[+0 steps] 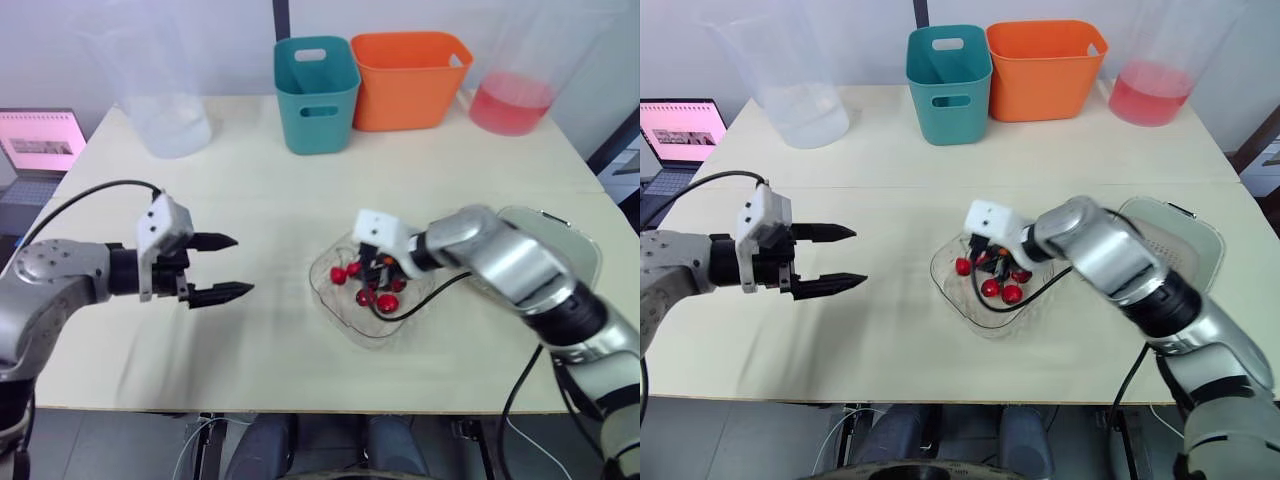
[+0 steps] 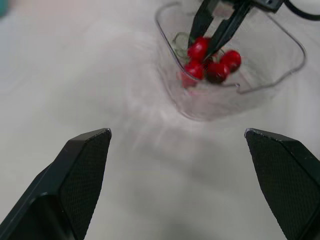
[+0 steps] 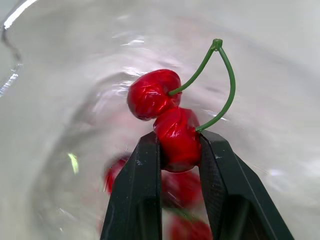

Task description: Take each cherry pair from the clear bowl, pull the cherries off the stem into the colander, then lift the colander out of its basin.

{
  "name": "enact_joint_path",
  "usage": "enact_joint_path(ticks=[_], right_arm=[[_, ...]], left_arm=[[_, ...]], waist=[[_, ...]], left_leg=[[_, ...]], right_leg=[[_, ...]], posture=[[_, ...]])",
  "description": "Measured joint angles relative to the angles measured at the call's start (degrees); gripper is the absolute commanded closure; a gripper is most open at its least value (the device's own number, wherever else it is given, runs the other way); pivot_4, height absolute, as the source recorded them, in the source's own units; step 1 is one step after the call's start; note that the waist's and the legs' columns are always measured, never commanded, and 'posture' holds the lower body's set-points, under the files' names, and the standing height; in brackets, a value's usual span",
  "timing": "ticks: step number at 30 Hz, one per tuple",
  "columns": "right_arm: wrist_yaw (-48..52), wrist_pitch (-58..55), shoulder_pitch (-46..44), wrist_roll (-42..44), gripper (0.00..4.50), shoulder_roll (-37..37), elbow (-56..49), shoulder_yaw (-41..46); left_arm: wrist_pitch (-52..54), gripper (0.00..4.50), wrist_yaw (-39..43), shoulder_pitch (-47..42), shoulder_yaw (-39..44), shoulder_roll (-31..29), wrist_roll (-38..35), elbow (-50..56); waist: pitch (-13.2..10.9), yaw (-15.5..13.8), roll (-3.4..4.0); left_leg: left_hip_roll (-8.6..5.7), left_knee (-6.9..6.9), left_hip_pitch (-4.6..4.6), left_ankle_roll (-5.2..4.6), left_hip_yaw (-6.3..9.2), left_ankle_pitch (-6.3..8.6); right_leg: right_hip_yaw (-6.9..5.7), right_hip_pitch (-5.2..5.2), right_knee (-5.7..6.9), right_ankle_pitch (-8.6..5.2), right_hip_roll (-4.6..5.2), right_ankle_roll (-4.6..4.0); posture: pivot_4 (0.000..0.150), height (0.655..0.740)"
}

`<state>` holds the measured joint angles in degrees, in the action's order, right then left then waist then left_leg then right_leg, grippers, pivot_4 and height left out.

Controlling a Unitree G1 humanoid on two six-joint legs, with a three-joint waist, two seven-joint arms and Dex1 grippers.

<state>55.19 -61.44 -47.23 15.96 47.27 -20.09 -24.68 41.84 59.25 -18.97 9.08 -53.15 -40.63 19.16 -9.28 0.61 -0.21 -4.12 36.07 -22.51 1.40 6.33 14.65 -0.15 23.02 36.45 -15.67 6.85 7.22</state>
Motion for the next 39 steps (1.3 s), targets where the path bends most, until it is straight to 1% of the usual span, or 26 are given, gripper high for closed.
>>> enact_joint_path(ticks=[4, 7, 9, 12, 17, 22, 26, 27, 28, 29, 35, 36, 39], right_arm=[[2.46, 7.18, 2.77, 1.83, 3.82, 2.40, -1.48, 7.45], [2.41, 10.48, 2.89, 3.64, 3.82, 1.63, -2.25, 12.73], [1.57, 11.53, 1.85, 4.45, 3.82, 0.54, -2.98, 14.70], [0.16, 11.82, 0.49, 4.80, 3.82, -1.82, -4.37, 14.60], [-1.14, 11.76, -0.21, 5.06, 3.82, -3.23, -5.12, 14.19], [-2.11, 11.63, -0.51, 5.10, 3.82, -3.97, -5.37, 13.83], [-2.77, 11.21, -0.57, 5.16, 3.82, -4.47, -5.41, 13.80], [-2.94, 11.08, -0.57, 5.17, 3.84, -4.54, -5.42, 13.80], [-3.06, 10.98, -0.57, 5.20, 3.84, -4.56, -5.42, 13.79], [-3.18, 10.82, -0.57, 5.23, 3.84, -4.58, -5.42, 13.80], [-3.78, 10.33, -0.57, 5.65, 3.84, -4.65, -5.55, 13.80], [-3.90, 10.10, -0.57, 5.66, 3.84, -4.65, -5.56, 13.80], [-4.20, 9.47, -0.57, 5.71, 3.84, -4.75, -5.56, 13.80]], left_arm=[[4.44, 0.00, -2.81, -10.59, 0.77, 6.16, -6.15, -3.59], [6.72, 0.00, -4.73, -17.23, 0.67, 9.97, -8.62, -5.89], [7.77, 0.00, -5.68, -20.84, 0.23, 12.92, -9.48, -8.09], [8.30, 0.00, -6.44, -25.61, -1.83, 16.93, -9.53, -12.32], [7.17, 0.00, -5.62, -28.60, -6.50, 20.79, -6.28, -16.53], [5.86, 0.00, -4.88, -30.23, -8.85, 24.53, -4.33, -18.41], [5.05, 0.00, -4.61, -30.32, -9.42, 26.06, -3.66, -18.91], [5.05, 0.51, -4.60, -30.32, -9.42, 26.25, -3.66, -19.07], [5.06, 0.77, -4.60, -30.32, -9.41, 26.28, -3.66, -19.09], [5.06, 1.20, -4.58, -30.32, -9.37, 26.28, -3.67, -19.09], [5.07, 4.34, -4.53, -30.32, -9.34, 26.51, -3.67, -19.43], [5.07, 4.43, -4.54, -30.32, -9.30, 26.65, -3.68, -19.60], [5.10, 4.43, -4.57, -30.32, -9.27, 26.88, -3.71, -19.82]], waist=[[-0.02, 0.10, -0.17], [-0.02, 0.49, -0.17], [-0.01, 0.57, -0.17], [-0.01, 0.41, -0.19], [-0.01, 0.27, -0.19], [-0.01, 0.32, -0.19], [-0.01, 0.41, -0.19], [-0.01, 0.38, -0.19], [-0.01, 0.36, -0.19], [-0.01, 0.34, -0.19], [-0.01, 0.29, -0.19], [-0.01, 0.28, -0.19], [-0.01, 0.31, -0.19]], left_leg=[[-0.01, 0.06, 0.00, 0.02, 0.03, -0.01], [-0.02, 0.05, 0.03, 0.18, -0.01, -0.10], [-0.01, 0.04, 0.05, 0.24, 0.01, -0.14], [-0.03, 0.06, 0.04, 0.27, 0.02, -0.15], [-0.04, 0.07, 0.02, 0.28, 0.01, -0.16], [-0.04, 0.07, 0.02, 0.28, 0.02, -0.16], [-0.04, 0.07, 0.02, 0.28, 0.02, -0.16], [-0.04, 0.07, 0.02, 0.28, 0.02, -0.16], [-0.03, 0.07, 0.02, 0.28, 0.02, -0.16], [-0.04, 0.07, 0.02, 0.28, 0.02, -0.16], [-0.04, 0.07, 0.02, 0.28, 0.02, -0.16], [-0.04, 0.07, 0.02, 0.28, 0.02, -0.16], [-0.04, 0.07, 0.02, 0.28, 0.02, -0.16]], right_leg=[[-0.04, -0.05, 0.01, 0.01, -0.02, 0.01], [-0.01, -0.01, 0.08, 0.01, -0.05, 0.01], [-0.01, 0.02, 0.14, 0.01, -0.06, 0.01], [-0.01, 0.03, 0.17, 0.01, -0.05, 0.01], [0.00, 0.04, 0.15, 0.01, -0.03, 0.01], [0.00, 0.04, 0.15, 0.01, -0.03, 0.01], [0.01, 0.06, 0.16, 0.01, -0.04, 0.01], [0.01, 0.06, 0.16, 0.01, -0.04, 0.01], [0.01, 0.06, 0.16, 0.01, -0.03, 0.01], [0.01, 0.06, 0.16, 0.01, -0.03, 0.01], [0.01, 0.06, 0.16, 0.01, -0.03, 0.01], [0.01, 0.06, 0.16, 0.01, -0.03, 0.01], [0.01, 0.06, 0.16, 0.01, -0.03, 0.01]], posture=[[0.150, 0.7400], [0.150, 0.7400], [0.150, 0.7400], [0.150, 0.7400], [0.150, 0.7400], [0.150, 0.7400], [0.150, 0.7400], [0.150, 0.7400], [0.150, 0.7400], [0.150, 0.7400], [0.150, 0.7400], [0.150, 0.7400], [0.150, 0.7400]])
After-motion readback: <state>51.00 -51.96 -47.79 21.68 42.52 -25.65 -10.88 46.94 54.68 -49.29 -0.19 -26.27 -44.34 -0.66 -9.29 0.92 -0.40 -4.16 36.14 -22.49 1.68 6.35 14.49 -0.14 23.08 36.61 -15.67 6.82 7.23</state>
